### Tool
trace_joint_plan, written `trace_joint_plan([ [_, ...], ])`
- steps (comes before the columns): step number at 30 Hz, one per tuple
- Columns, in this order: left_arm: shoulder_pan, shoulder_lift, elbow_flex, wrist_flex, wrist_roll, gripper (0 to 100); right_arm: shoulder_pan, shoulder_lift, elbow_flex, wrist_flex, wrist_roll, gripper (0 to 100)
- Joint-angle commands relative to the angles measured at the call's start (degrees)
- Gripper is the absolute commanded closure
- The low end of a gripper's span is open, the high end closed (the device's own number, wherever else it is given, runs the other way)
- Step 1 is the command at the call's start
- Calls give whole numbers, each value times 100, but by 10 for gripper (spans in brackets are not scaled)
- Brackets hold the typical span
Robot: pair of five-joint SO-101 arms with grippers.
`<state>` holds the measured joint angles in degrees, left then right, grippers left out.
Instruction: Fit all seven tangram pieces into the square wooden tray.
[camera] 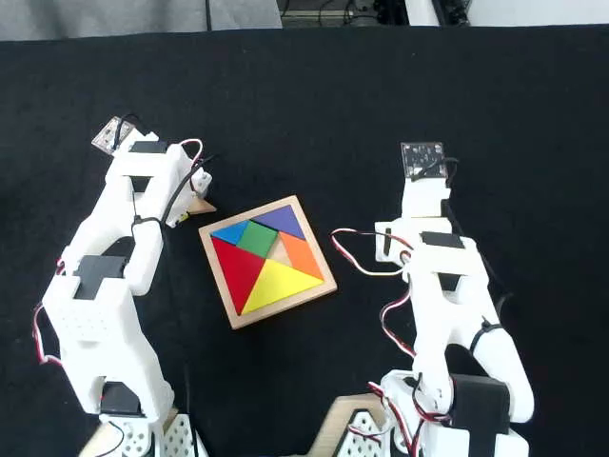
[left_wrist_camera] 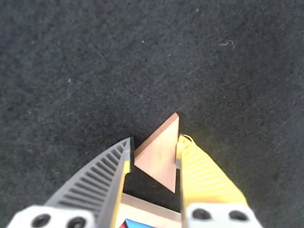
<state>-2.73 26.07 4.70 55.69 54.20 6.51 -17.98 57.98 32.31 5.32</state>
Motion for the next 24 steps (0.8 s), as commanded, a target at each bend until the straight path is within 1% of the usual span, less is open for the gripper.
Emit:
trace_joint_plan([
  [1,145,-316,-716,651,-914,902,-79,-13,-312,-53,26,913],
  [4,409,-519,-1473,1609,-1477,902,-79,-13,-312,-53,26,913],
  [8,910,-923,-2167,2567,-2356,902,-79,-13,-312,-53,26,913],
  [10,1191,-1143,-2255,2919,-2576,901,-79,-13,-312,-53,26,913],
  [13,1622,-1319,-2211,3235,-2664,899,-53,-13,-321,-53,26,913],
  [18,2308,-1310,-1666,3191,-2620,898,0,-22,-330,-53,26,913],
  [21,2659,-1310,-1059,2629,-2620,898,158,-22,-347,-53,-18,913],
  [24,2800,-1319,-462,1934,-2585,898,167,-22,-347,-53,-18,913],
])
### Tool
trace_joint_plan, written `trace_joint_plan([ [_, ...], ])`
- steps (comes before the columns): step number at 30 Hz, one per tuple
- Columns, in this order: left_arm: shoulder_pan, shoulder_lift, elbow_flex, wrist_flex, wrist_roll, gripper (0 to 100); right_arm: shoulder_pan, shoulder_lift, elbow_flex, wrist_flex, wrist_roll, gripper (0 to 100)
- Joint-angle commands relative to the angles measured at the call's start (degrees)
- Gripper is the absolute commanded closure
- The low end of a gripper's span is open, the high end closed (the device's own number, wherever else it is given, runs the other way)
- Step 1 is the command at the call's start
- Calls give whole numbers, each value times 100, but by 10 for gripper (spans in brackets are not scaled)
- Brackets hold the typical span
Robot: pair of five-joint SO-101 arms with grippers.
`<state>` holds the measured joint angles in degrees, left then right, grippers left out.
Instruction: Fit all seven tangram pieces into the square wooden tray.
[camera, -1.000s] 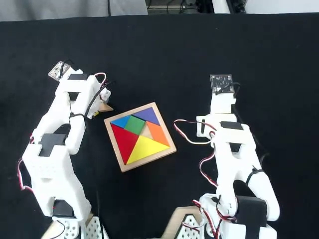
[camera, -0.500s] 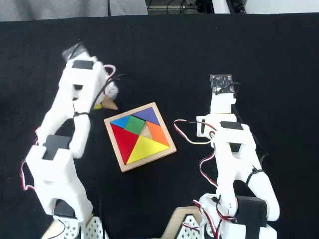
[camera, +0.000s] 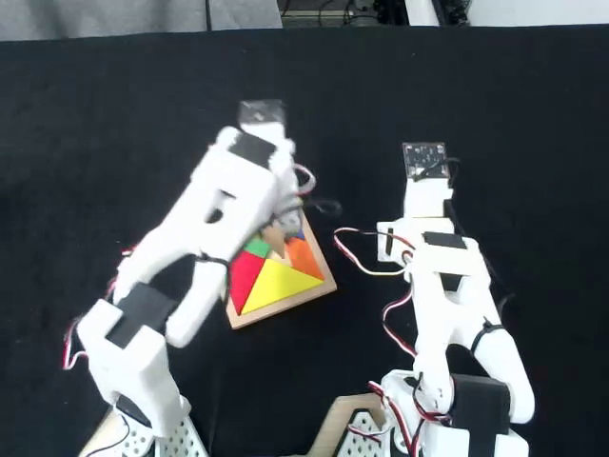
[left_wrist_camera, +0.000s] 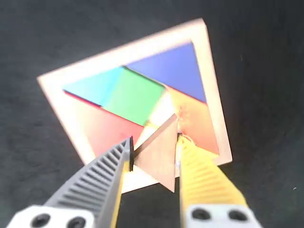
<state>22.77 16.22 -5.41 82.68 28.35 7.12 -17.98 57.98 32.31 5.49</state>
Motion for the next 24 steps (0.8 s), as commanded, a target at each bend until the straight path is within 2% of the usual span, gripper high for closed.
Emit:
trace_joint_plan([
  [1,259,-334,743,-949,97,898,97,-22,-347,-53,-35,913],
  [4,251,-334,1209,-1380,431,898,88,-22,-347,-53,-35,913],
  [8,224,-334,1604,-1741,519,898,88,-22,-347,-53,-35,913],
  [15,224,-334,1648,-1785,536,895,79,-22,-347,-53,-26,913],
  [22,224,-334,1640,-1785,545,722,79,-22,-347,-53,-9,913],
  [24,224,-352,1648,-1908,545,703,79,-22,-347,-53,-9,913],
])
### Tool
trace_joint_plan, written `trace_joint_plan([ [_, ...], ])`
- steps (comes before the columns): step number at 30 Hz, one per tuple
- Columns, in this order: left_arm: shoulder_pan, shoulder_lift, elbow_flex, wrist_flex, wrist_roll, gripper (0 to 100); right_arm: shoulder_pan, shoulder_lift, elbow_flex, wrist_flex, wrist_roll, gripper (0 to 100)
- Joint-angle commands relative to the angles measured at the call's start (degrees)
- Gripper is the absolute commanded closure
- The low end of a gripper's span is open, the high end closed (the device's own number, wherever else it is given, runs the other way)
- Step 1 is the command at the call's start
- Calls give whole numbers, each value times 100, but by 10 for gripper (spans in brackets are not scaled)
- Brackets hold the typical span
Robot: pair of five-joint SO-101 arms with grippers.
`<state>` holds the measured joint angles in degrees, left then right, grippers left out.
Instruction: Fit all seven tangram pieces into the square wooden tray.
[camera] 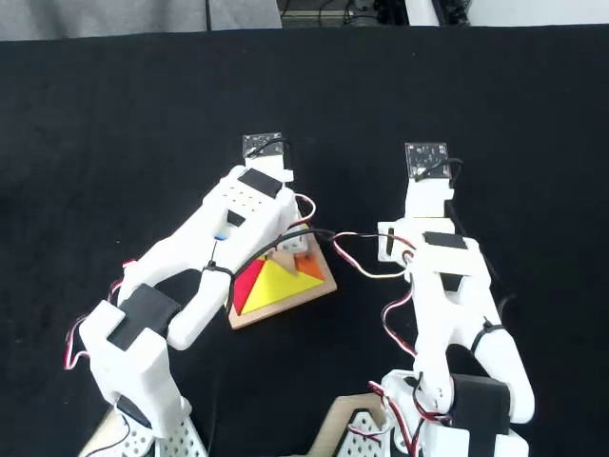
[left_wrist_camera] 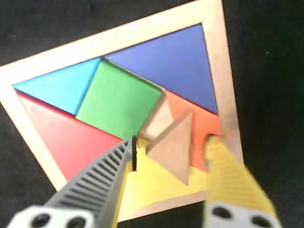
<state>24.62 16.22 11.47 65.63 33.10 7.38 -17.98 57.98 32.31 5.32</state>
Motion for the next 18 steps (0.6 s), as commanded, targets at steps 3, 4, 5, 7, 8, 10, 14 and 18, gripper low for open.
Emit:
trace_joint_plan([
  [3,57,-360,-4,-308,70,704,53,-22,-347,-53,18,913],
  [4,75,-360,-4,-308,70,704,53,-22,-347,-53,18,913],
  [5,84,-360,-4,-308,70,704,53,-22,-347,-53,18,913],
  [7,48,-387,-40,-264,70,704,53,-22,-347,-53,18,913],
  [8,40,-396,-40,-264,70,704,53,-22,-347,-53,18,913],
  [10,40,-492,-48,-264,70,704,53,-22,-347,-53,18,913],
  [14,40,-993,-13,-264,35,704,53,-22,-347,-53,18,913],
  [18,171,-1609,13,-316,18,704,53,-22,-347,-53,18,913],
])
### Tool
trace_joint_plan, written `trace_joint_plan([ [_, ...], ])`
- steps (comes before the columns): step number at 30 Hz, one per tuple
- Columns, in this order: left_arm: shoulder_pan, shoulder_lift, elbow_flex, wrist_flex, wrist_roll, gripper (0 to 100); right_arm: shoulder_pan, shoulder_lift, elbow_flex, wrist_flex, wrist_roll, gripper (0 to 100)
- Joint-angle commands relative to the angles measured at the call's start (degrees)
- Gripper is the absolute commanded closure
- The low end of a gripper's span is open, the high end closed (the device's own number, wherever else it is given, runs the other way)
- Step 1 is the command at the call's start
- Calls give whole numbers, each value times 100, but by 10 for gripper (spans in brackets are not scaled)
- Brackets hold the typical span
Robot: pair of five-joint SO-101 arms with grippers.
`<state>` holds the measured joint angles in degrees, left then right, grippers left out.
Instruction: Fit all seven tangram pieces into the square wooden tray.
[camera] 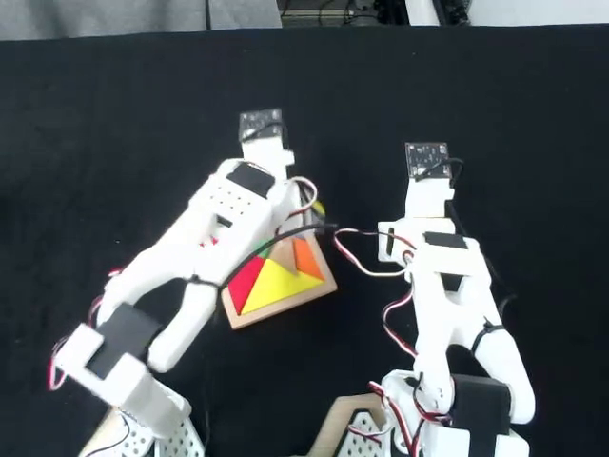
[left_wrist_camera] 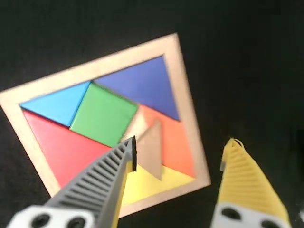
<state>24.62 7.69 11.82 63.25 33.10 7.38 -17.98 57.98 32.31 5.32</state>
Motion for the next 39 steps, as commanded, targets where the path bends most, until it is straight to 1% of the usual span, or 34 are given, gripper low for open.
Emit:
trace_joint_plan([
  [1,286,-791,4,-97,18,704,53,-22,-347,-53,18,913],
  [5,699,-448,277,-598,-105,704,88,-22,-356,-53,-18,913],
  [7,796,-141,330,-853,-97,704,88,-22,-356,-53,-18,913],
  [13,848,237,163,-756,-97,704,97,-22,-356,-53,-18,913],
  [20,699,264,189,-809,-105,704,62,-22,-356,-53,-9,913],
  [24,664,422,303,-1196,-114,704,53,-22,-347,-53,9,913],
  [30,637,589,295,-1204,-132,704,53,-22,-338,-53,18,913],
  [39,198,598,295,-1178,-132,704,53,-22,-338,-53,18,913],
])
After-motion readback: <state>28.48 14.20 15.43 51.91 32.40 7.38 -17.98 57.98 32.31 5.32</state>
